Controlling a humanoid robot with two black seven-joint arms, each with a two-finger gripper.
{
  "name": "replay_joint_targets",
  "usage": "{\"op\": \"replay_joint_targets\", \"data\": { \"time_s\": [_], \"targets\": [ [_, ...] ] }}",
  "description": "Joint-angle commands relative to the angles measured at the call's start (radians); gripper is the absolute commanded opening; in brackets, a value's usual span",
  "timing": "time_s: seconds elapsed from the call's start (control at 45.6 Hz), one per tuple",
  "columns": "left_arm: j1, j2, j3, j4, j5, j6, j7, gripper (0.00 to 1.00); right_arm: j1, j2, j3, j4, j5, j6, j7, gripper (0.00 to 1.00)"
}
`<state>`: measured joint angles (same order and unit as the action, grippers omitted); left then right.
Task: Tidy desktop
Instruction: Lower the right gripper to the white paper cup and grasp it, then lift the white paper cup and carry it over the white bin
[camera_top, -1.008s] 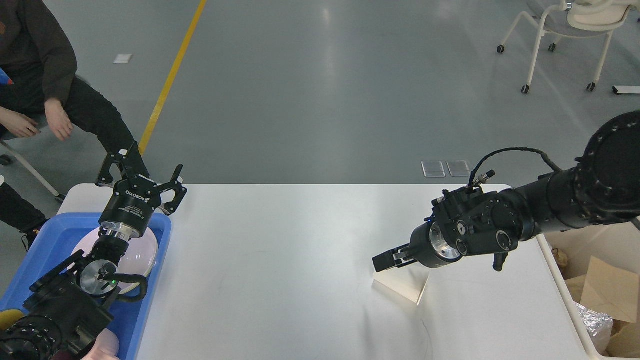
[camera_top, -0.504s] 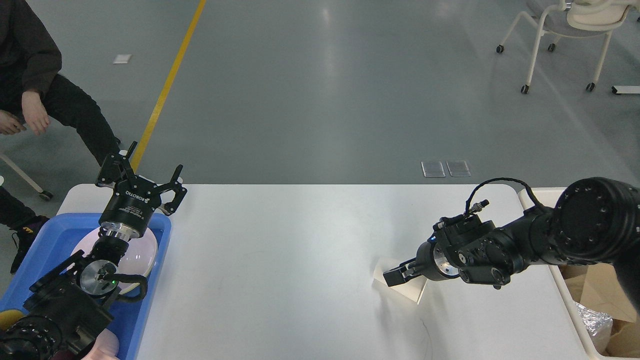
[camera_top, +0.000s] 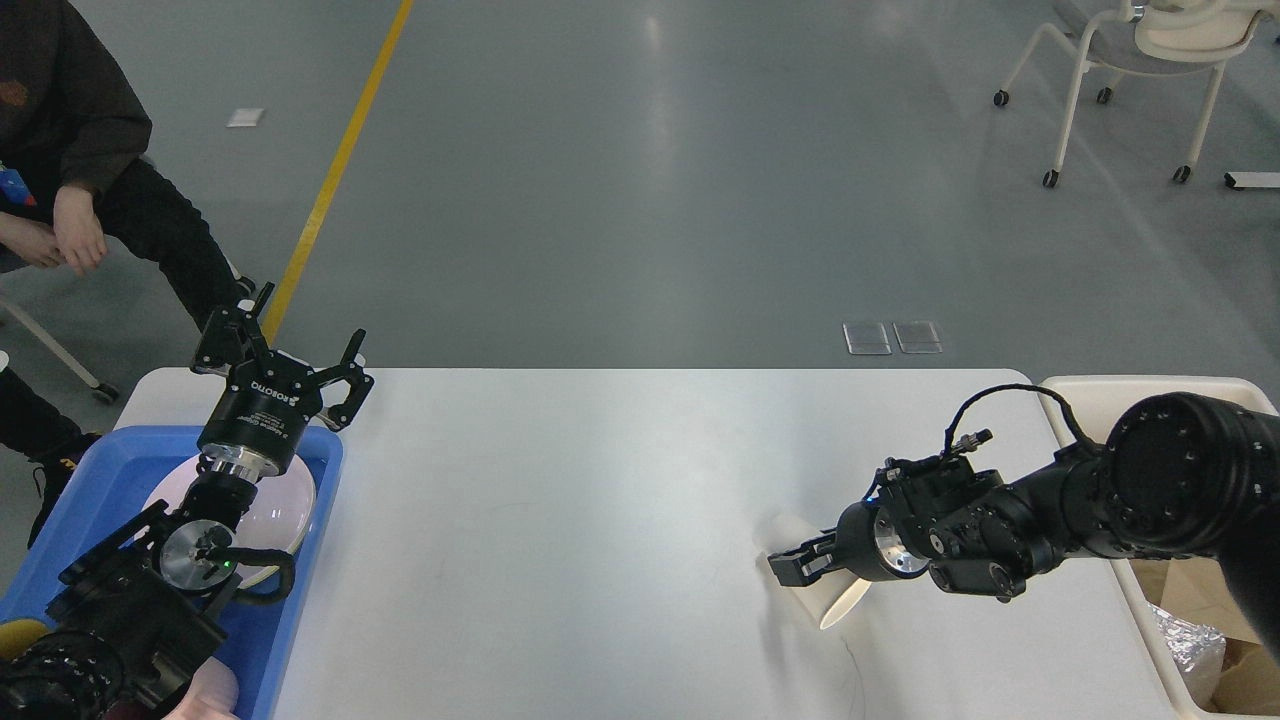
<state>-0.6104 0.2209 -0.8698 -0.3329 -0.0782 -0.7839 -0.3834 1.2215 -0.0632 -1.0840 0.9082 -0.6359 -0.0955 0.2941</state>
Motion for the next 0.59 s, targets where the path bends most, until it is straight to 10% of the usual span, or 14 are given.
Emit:
{"op": "replay_joint_targets", "data": {
  "time_s": [0.0, 0.351, 0.57],
  "targets": [
    [0.000, 0.000, -0.002, 0.000, 0.000, 0.000, 0.000, 1.00, 0.010, -0.007, -0.007, 0.003, 0.001, -0.001, 0.010, 0.00],
    [0.000, 0.000, -0.002, 0.000, 0.000, 0.000, 0.001, 1.00, 0.212, -0.139, -0.051, 0.122, 0.002, 0.048, 0.017, 0.00],
    [0.000, 0.001, -0.002, 0.000, 0.000, 0.000, 0.001, 1.00, 0.763, -0.273, -0.145, 0.412, 0.008, 0.466, 0.022, 0.00]
  ]
}}
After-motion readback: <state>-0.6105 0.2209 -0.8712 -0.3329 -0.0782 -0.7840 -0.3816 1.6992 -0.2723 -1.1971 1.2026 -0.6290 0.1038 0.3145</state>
